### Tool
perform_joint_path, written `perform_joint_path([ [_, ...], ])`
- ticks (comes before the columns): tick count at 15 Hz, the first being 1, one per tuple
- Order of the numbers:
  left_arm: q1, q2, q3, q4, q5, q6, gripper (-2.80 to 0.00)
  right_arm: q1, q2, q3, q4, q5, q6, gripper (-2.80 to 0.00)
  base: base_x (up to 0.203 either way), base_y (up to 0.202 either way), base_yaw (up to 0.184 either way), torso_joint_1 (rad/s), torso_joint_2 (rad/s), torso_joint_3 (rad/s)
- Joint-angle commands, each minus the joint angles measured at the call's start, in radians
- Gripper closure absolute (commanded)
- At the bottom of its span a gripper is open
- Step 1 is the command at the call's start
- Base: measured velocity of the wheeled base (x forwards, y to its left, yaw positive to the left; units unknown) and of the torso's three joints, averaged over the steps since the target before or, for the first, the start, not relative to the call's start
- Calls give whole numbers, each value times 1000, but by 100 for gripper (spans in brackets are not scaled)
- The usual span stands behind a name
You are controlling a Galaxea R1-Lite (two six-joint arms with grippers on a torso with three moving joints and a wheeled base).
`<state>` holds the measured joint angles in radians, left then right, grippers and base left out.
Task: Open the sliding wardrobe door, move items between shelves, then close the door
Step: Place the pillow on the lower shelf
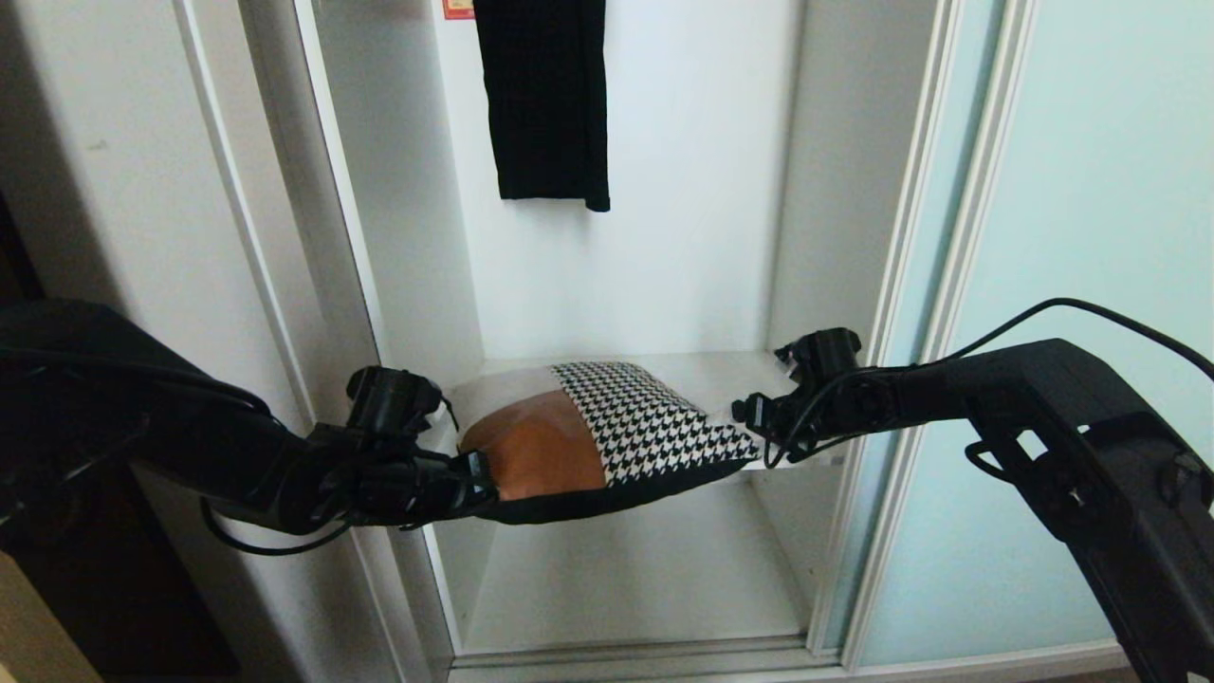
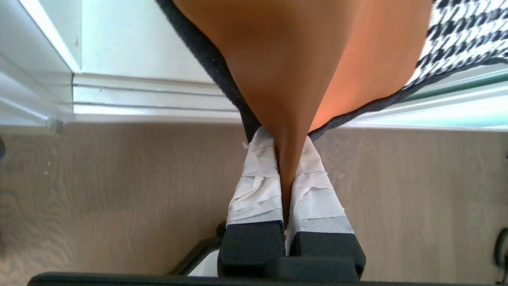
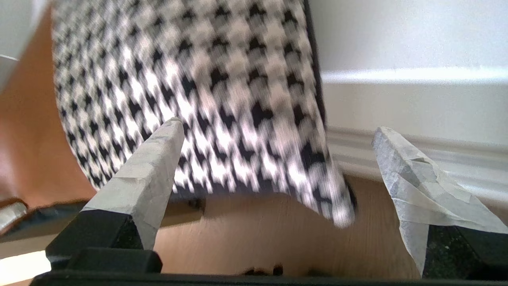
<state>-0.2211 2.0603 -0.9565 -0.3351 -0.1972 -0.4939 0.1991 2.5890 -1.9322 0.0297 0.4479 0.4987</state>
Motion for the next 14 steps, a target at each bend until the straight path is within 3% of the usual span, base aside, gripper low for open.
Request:
perform_joint_path([
  [1, 0, 4, 12, -2, -2, 0, 0, 0, 17, -1, -19, 3, 0, -280, 0, 0, 0, 0, 0, 0],
  [8, 0, 15, -11, -11, -2, -9, 0, 0, 8, 1, 9, 6, 1, -280, 0, 0, 0, 0, 0, 0],
  [9, 0, 18, -11, -12, -2, -11, 0, 1, 10, 1, 8, 6, 0, 0, 0, 0, 0, 0, 0, 0],
  [14, 0, 21, -10, -10, -2, -11, 0, 6, 20, -1, -5, 19, -2, 0, 0, 0, 0, 0, 0, 0],
])
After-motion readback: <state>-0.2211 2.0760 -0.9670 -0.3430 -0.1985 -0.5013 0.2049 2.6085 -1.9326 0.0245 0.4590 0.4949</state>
